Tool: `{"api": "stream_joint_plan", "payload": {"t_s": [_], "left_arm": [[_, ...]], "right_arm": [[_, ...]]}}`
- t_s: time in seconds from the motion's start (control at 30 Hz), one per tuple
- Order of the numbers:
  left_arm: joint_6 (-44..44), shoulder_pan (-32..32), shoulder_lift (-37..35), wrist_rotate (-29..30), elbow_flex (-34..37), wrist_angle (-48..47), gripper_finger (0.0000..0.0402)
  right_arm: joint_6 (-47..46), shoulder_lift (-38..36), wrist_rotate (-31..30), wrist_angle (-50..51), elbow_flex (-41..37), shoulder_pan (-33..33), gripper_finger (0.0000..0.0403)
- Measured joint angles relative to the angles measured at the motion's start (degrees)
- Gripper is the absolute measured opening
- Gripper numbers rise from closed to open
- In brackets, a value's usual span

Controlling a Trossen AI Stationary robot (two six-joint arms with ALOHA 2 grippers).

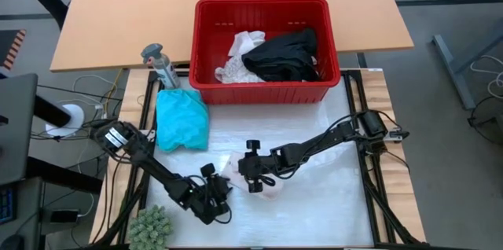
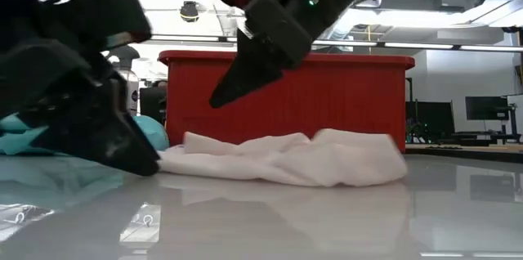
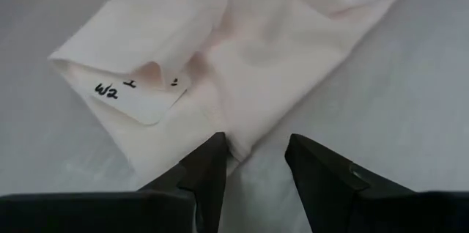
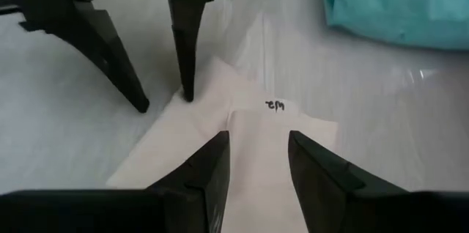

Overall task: Fold laundry
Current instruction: Fold the white underwear

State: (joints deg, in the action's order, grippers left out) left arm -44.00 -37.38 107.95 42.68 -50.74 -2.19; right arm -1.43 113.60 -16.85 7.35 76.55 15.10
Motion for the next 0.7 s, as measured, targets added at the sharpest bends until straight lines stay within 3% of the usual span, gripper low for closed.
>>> {"api": "stream_joint_plan", "payload": {"t_s": [0.33, 0.7], "left_arm": [[9.2, 3.3, 0.1, -1.9, 0.0, 12.0, 0.0141], [10.8, 3.5, 0.0, -1.9, 0.0, 13.3, 0.0141]], "right_arm": [[-0.5, 0.0, 0.3, 5.4, 0.0, 1.2, 0.0164], [-1.6, 0.0, 0.3, 7.4, 0.0, 1.7, 0.0164]]}}
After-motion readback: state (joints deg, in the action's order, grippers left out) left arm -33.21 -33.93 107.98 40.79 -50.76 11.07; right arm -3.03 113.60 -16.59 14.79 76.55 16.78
